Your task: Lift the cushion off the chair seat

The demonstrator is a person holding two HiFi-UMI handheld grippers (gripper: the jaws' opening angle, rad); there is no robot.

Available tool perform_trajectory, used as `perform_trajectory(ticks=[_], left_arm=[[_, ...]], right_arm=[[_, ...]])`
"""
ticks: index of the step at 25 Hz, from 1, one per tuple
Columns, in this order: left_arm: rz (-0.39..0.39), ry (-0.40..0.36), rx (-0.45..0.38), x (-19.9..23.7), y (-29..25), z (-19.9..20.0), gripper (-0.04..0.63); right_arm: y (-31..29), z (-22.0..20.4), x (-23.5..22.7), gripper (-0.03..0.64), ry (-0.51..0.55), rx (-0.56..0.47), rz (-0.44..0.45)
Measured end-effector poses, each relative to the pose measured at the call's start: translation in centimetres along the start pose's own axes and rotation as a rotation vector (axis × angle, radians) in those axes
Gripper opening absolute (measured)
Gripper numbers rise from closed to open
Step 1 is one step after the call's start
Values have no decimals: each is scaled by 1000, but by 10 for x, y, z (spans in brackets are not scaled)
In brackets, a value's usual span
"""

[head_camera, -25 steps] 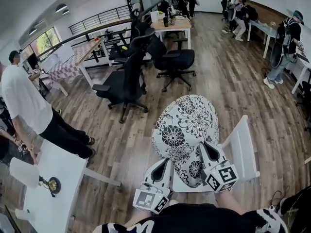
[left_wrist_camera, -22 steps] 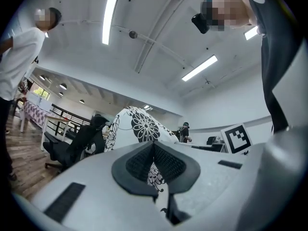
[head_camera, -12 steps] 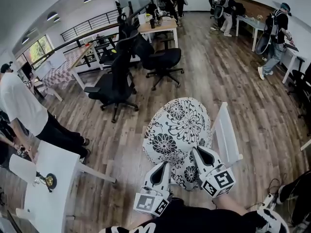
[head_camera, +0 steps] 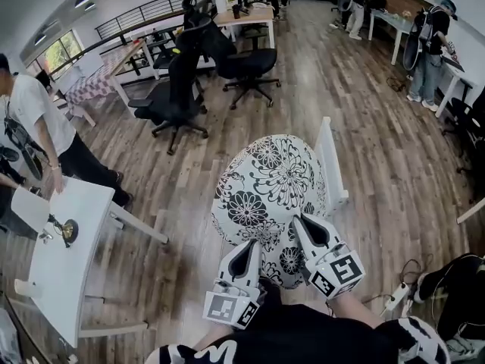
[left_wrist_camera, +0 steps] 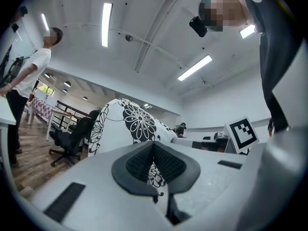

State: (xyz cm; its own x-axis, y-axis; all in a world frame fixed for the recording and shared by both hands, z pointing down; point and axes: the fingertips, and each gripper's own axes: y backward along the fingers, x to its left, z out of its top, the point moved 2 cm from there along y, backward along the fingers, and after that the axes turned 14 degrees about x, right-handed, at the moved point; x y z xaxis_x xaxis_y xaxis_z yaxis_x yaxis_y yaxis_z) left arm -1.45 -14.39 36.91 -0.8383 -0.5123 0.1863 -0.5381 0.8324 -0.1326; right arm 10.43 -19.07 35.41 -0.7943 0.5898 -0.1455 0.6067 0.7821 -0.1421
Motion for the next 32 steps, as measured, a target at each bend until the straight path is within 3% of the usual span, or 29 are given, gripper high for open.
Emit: perform_trajectory(ticks=[10,21,32], left_arm=[[57,8,14,-48,44,12,4],[16,-24,24,-68,66,11,3],[83,0,36,-58,180,-13,3]], right_arm=[[55,18,21,29,-11,7,46],[74,22,33,29,-5,-11,22],[101,1,119,29,-13,-8,31]])
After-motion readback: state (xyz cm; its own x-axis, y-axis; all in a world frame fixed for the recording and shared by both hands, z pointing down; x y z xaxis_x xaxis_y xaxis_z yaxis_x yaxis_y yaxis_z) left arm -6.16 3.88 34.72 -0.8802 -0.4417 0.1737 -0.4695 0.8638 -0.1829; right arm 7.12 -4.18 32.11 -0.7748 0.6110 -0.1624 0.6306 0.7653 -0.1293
